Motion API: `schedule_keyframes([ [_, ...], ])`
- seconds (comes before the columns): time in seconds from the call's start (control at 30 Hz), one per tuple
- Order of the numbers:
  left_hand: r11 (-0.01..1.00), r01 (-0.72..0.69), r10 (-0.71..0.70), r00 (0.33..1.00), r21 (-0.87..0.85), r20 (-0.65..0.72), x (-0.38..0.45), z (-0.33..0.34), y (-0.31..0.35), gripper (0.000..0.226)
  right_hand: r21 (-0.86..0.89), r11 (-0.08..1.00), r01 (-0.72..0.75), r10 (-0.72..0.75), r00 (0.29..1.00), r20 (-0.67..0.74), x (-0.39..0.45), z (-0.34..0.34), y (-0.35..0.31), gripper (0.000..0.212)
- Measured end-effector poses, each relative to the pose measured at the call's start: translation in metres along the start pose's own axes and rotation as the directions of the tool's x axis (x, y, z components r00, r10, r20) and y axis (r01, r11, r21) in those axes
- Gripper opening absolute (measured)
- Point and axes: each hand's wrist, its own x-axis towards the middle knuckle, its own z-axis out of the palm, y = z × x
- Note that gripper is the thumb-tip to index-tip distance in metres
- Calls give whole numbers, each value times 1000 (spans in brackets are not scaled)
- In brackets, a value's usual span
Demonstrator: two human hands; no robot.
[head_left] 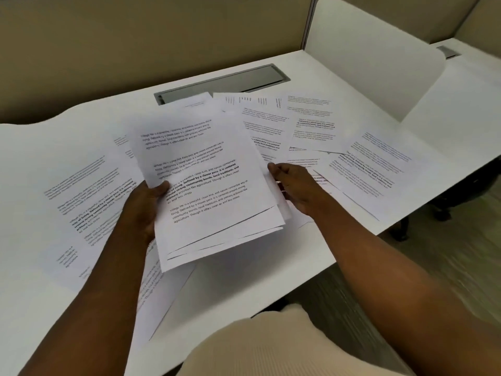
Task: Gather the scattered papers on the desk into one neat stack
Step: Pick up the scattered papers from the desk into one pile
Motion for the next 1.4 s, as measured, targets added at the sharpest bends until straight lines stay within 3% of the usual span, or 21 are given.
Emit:
schedule_keyframes([
  [0.07,1000,-2,2,1000,-9,-8,4,4,-1,30,-51,999,-12,8,997,-78,8,-11,3,25],
  [0.13,1000,-7,7,1000,-1,-12,8,10,-1,29,-152,988,-19,-14,977,-213,14,-28,8,13],
  [0.23,1000,-10,11,1000,5,-12,13,14,-1,30,-371,921,-120,-67,888,-455,25,-67,20,10],
  [0.3,1000,-1,1,1000,-13,-4,17,17,0,31,-461,845,-271,-52,816,-576,29,-97,26,26],
  [0.43,1000,7,-7,1000,-24,-6,23,22,2,33,-353,725,-592,127,618,-775,26,-145,34,81],
  [0.57,999,4,-3,1000,-37,16,26,28,2,33,-291,657,-696,226,550,-804,21,-171,33,98],
  [0.77,1000,-9,10,999,-29,41,34,33,0,36,-252,594,-764,296,499,-814,23,-186,26,102],
  [1.07,1000,-13,13,1000,-12,4,37,34,-2,30,-215,390,-895,458,391,-798,39,-211,33,120],
  [1.2,1000,-7,7,1000,-11,3,38,32,-4,31,-194,384,-903,491,378,-785,45,-227,48,136],
  [1.27,1000,-7,7,1000,-16,1,38,31,-4,32,-172,427,-888,485,386,-785,45,-233,55,138],
  [1.4,1000,1,-1,1000,-15,-5,38,33,-3,31,-161,405,-900,485,361,-796,36,-233,50,141],
])
